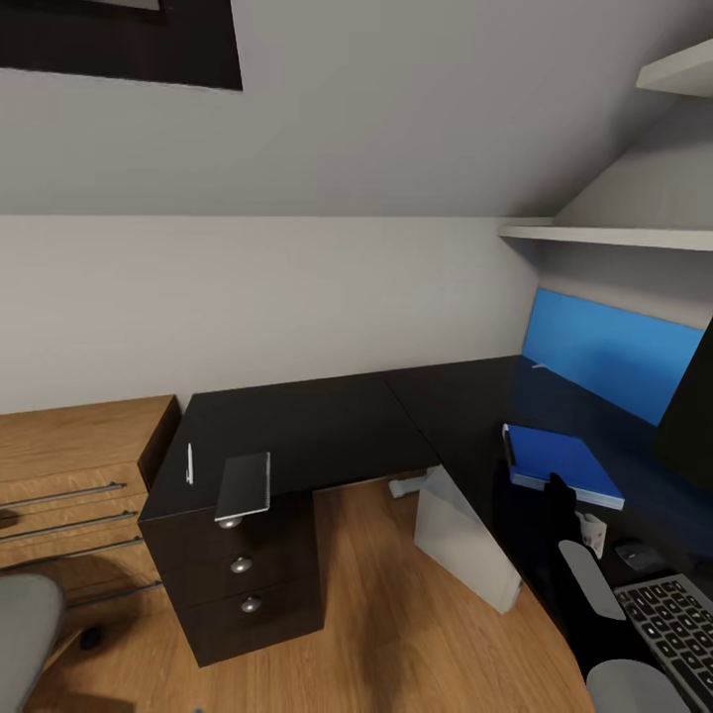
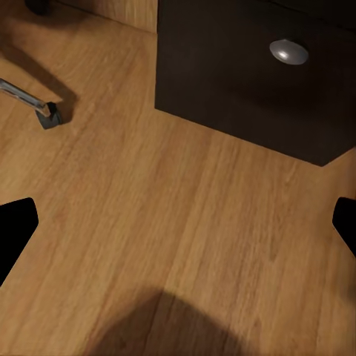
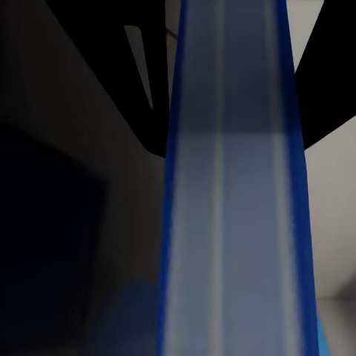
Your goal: In the bedroom, organize the workspace by keeping the computer under the desk, ensuring the monitor is on the desk, placing the keyboard on the desk next to the monitor, placing the mouse on the desk next to the keyboard, moving the folder from the swivel chair onto the desk next to the mouse, stacking the notebook on top of the folder with the pen on top of the notebook, and positioning the swivel chair next to the desk.
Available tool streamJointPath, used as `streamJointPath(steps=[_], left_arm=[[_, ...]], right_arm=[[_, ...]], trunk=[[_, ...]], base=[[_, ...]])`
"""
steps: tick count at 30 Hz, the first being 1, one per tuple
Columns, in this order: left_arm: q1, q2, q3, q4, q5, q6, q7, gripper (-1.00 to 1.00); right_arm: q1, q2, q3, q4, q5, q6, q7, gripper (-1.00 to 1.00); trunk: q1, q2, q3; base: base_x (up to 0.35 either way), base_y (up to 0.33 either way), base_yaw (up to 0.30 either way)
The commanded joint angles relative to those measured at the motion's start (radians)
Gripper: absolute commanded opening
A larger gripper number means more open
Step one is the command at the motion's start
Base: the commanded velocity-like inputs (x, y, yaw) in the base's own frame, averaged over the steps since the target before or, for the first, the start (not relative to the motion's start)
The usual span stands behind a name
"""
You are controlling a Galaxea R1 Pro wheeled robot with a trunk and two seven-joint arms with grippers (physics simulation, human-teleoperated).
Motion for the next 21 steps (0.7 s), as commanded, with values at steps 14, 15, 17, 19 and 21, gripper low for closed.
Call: streamJointPath(steps=[14, 15, 17, 19, 21], left_arm=[[-0.001, 0.001, -0.009, -0.001, 0.007, -0.005, 0.009, 1.00], [-0.001, 0.001, -0.009, -0.001, 0.007, -0.005, 0.009, 1.00], [-0.001, 0.001, -0.009, -0.001, 0.007, -0.005, 0.009, 1.00], [-0.001, 0.001, -0.009, -0.001, 0.007, -0.005, 0.009, 1.00], [-0.001, 0.001, -0.009, -0.001, 0.007, -0.005, 0.009, 1.00]], right_arm=[[0.000, 0.000, 0.003, 0.000, -0.009, -0.006, -0.005, -1.00], [0.000, 0.000, 0.003, 0.000, -0.009, -0.006, -0.005, -1.00], [0.000, 0.000, 0.003, 0.001, -0.010, -0.006, -0.005, -1.00], [0.000, 0.000, 0.003, 0.001, -0.010, -0.006, -0.005, -1.00], [0.000, 0.000, 0.004, 0.001, -0.009, -0.006, -0.005, -1.00]], trunk=[[0.054, -0.099, -0.045], [0.058, -0.106, -0.048], [0.065, -0.120, -0.054], [0.065, -0.120, -0.054], [0.065, -0.120, -0.054]], base=[[0.000, 0.000, 0.000], [0.000, 0.000, 0.000], [0.000, 0.000, 0.000], [0.000, 0.000, 0.000], [0.000, 0.000, 0.000]])
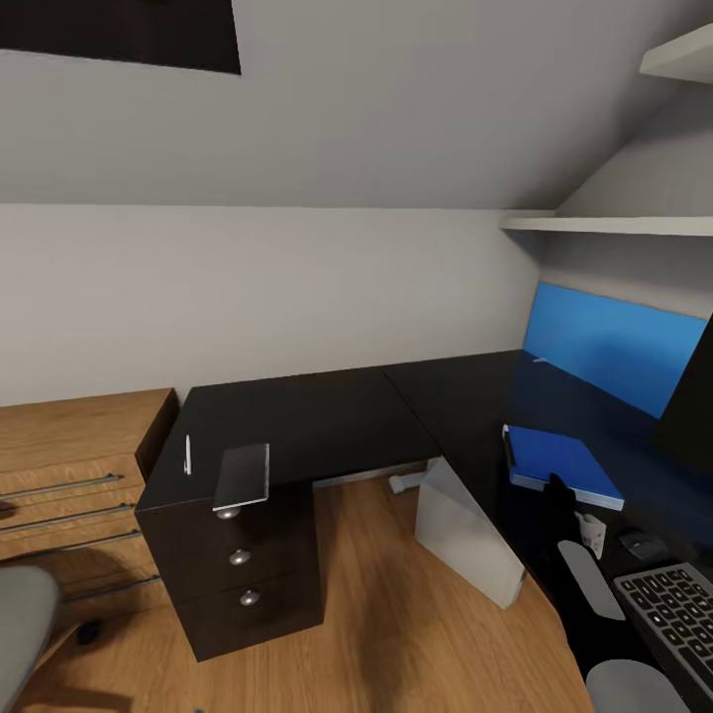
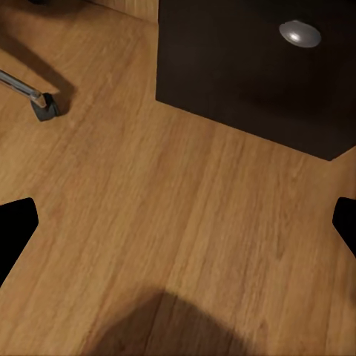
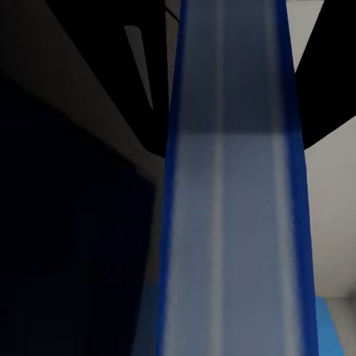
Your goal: In the bedroom, organize the workspace by keeping the computer under the desk, ensuring the monitor is on the desk, placing the keyboard on the desk next to the monitor, placing the mouse on the desk next to the keyboard, moving the folder from the swivel chair onto the desk next to the mouse, stacking the notebook on top of the folder with the pen on top of the notebook, and positioning the swivel chair next to the desk.
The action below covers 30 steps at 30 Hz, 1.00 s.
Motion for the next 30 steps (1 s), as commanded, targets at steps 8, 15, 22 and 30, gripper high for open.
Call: streamJointPath(steps=[8, 15, 22, 30], left_arm=[[-0.001, 0.001, -0.011, -0.001, 0.006, -0.005, 0.006, 1.00], [-0.001, 0.001, -0.016, 0.000, 0.005, -0.007, 0.006, 1.00], [-0.001, 0.003, -0.042, 0.002, 0.005, -0.007, 0.006, 1.00], [-0.001, 0.003, -0.044, 0.002, 0.006, -0.006, 0.008, 1.00]], right_arm=[[0.000, 0.000, 0.002, -0.001, -0.008, -0.004, -0.003, -1.00], [0.000, 0.000, 0.002, 0.000, -0.006, -0.004, -0.003, -1.00], [0.000, 0.000, 0.002, 0.000, -0.006, -0.004, -0.004, -1.00], [0.000, 0.000, 0.001, 0.002, -0.006, -0.004, -0.004, -1.00]], trunk=[[0.000, -0.001, -0.001], [0.000, -0.001, -0.001], [0.000, -0.001, -0.001], [0.000, -0.001, -0.001]], base=[[0.000, 0.000, 0.000], [0.038, 0.000, 0.000], [0.219, -0.035, 0.000], [0.107, -0.004, 0.000]])
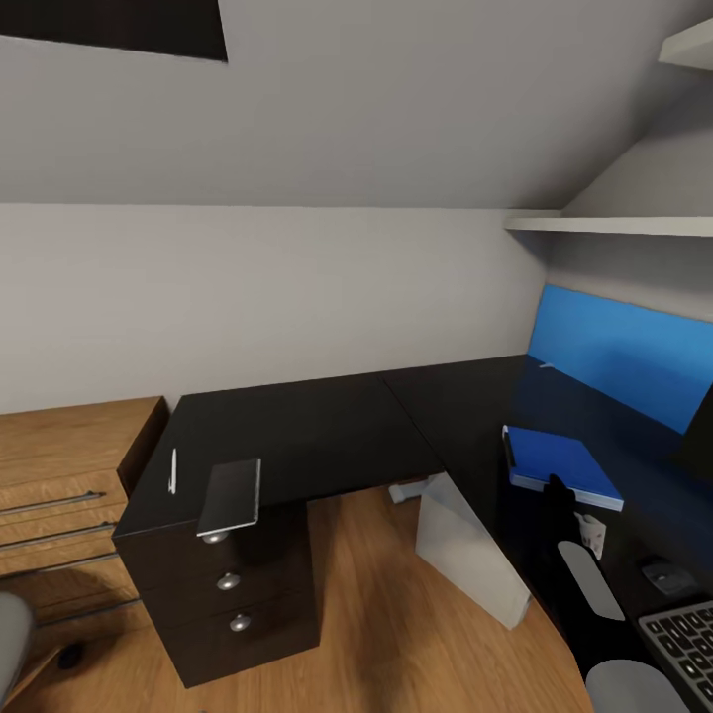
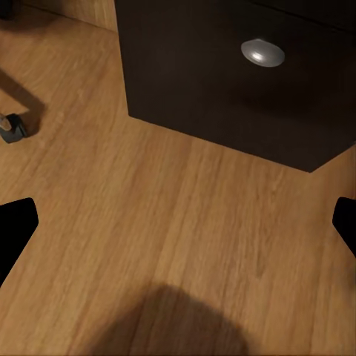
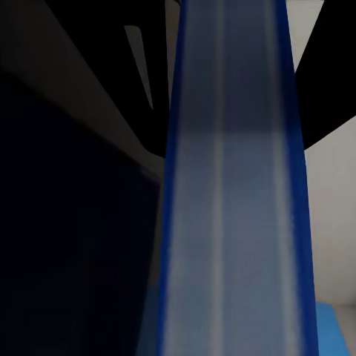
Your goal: In the bedroom, organize the workspace by keeping the computer under the desk, ensuring the monitor is on the desk, placing the keyboard on the desk next to the monitor, placing the mouse on the desk next to the keyboard, moving the folder from the swivel chair onto the desk next to the mouse, stacking the notebook on top of the folder with the pen on top of the notebook, and positioning the swivel chair next to the desk.
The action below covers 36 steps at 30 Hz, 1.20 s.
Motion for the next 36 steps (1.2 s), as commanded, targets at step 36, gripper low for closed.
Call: streamJointPath(steps=[36], left_arm=[[-0.001, 0.003, -0.007, -0.001, 0.008, -0.005, 0.006, 1.00]], right_arm=[[0.000, 0.000, 0.001, -0.001, -0.007, -0.004, -0.003, -1.00]], trunk=[[0.015, -0.029, -0.014]], base=[[-0.040, -0.012, 0.000]])
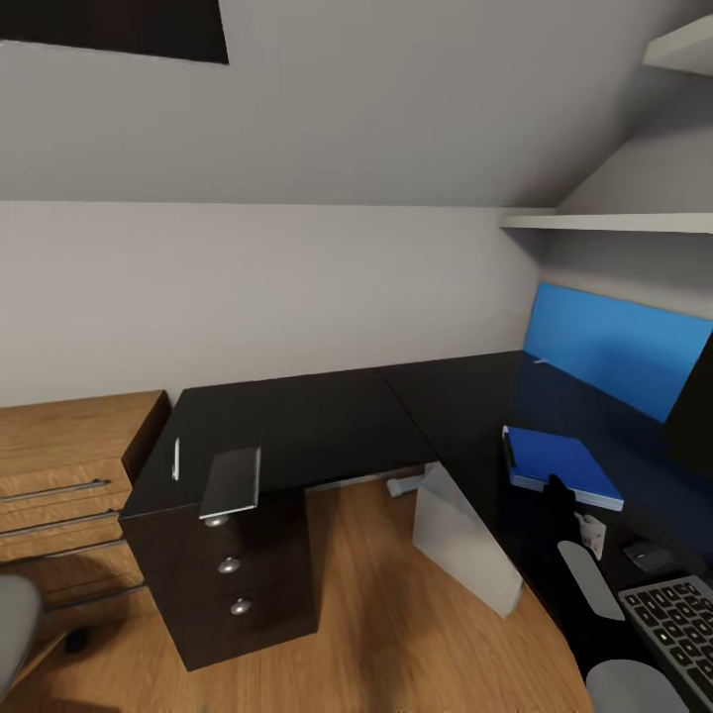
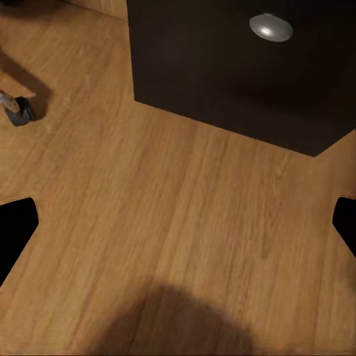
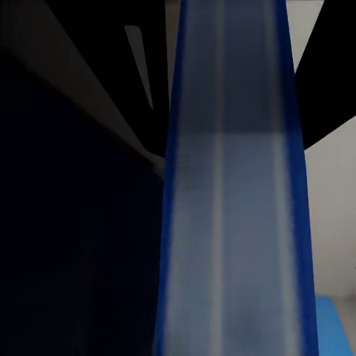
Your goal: In the bedroom, organize the workspace by keeping the computer under the desk, ensuring the monitor is on the desk, placing the keyboard on the desk next to the monitor, placing the mouse on the desk next to the keyboard, moving the folder from the swivel chair onto the desk next to the mouse, stacking the notebook on top of the folder with the pen on top of the notebook, and positioning the swivel chair next to the desk.
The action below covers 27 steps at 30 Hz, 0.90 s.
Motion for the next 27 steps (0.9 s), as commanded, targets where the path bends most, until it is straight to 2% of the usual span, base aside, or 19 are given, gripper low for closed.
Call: streamJointPath(steps=[1, 27], left_arm=[[-0.001, 0.001, -0.009, -0.001, 0.007, -0.005, 0.008, 1.00], [-0.001, 0.003, -0.008, -0.001, 0.007, -0.006, 0.008, 1.00]], right_arm=[[0.000, 0.000, 0.001, -0.001, -0.007, -0.004, -0.003, -1.00], [0.000, 0.000, 0.001, -0.001, -0.007, -0.004, -0.004, -1.00]], trunk=[[0.000, -0.001, -0.001], [0.000, -0.001, -0.001]], base=[[-0.136, -0.001, 0.000], [-0.010, 0.000, 0.000]])
